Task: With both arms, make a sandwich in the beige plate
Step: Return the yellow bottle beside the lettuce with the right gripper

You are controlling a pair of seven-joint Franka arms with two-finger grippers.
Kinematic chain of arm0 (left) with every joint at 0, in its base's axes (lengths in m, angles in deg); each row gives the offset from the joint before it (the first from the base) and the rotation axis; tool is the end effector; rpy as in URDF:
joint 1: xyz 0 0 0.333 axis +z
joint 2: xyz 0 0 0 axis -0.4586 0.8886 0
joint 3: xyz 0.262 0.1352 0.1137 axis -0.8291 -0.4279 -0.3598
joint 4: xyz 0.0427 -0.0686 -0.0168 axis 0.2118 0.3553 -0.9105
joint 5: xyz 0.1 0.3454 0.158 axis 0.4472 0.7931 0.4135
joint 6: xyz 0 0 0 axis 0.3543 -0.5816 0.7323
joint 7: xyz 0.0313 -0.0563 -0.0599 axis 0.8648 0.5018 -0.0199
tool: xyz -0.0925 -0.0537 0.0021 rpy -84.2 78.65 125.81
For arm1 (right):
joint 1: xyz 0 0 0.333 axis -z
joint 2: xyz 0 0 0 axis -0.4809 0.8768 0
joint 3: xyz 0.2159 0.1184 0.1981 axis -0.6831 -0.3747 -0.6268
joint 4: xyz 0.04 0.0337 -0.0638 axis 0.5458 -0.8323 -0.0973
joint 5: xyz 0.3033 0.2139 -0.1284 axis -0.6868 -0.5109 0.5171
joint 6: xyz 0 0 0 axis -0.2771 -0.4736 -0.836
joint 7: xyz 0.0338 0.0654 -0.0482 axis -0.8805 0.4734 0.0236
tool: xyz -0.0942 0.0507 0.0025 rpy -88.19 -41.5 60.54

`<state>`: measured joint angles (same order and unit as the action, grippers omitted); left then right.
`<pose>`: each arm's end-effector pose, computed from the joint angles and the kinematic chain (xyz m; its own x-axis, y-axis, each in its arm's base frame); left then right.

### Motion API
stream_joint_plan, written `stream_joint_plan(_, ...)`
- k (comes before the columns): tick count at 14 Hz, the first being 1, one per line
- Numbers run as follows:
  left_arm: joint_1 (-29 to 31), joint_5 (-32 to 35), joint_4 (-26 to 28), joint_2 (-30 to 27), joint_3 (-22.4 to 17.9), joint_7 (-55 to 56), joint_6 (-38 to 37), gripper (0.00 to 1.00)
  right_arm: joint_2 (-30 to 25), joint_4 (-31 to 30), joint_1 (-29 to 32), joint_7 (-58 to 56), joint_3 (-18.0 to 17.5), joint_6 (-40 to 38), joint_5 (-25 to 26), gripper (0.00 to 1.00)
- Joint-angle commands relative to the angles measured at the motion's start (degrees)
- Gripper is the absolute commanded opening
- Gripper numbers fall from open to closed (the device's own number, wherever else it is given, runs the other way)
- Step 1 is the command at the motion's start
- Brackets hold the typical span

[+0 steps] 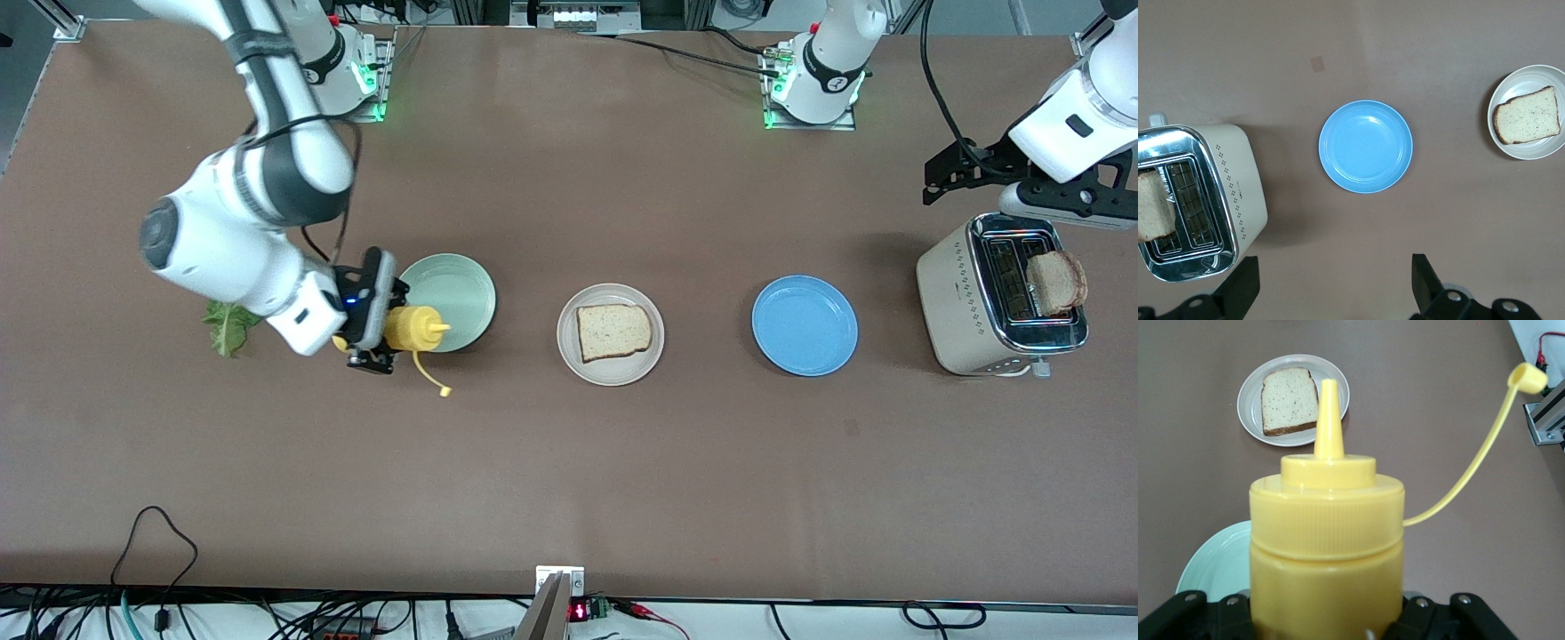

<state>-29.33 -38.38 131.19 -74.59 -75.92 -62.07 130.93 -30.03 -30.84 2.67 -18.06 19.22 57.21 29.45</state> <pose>0.5218 -0.0348 0.5952 0.9911 -0.1238 -0.0482 -0.1227 -0.9921 0.0240 0.6286 0.1946 0.3705 0.0889 0.8572 0.5072 0.9953 -0.0958 -0.0124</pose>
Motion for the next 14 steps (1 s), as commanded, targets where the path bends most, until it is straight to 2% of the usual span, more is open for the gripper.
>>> stream_joint_plan(1,0.28,-0.58,-0.54,-0.22,0.13,-0.72,-0.91,1.0,-2.78,-7.08,4.97,-12.33,-1.15,-0.9,-11.41,0.34)
stream_joint_plan(3,0.28,-0.58,-0.54,-0.22,0.13,-0.72,-0.91,1.0,-2.69,-9.99,8.04,-20.16,-1.06,-3.36,-18.46,0.34)
stream_joint_plan(6,0.19,-0.58,-0.54,-0.3,0.13,-0.72,-0.99,1.0,-1.73,-11.84,13.75,-27.2,-1.06,-9.93,-24.8,0.34)
stream_joint_plan(11,0.19,-0.58,-0.54,-0.3,0.13,-0.63,-1.08,1.0,4.59,-12.02,23.33,-38.45,-1.06,-24.43,-31.92,0.34)
stream_joint_plan(14,0.19,-0.58,-0.54,-0.22,0.13,-0.63,-1.08,1.0,10.3,-12.02,26.59,-46.01,-1.06,-31.12,-36.06,0.34)
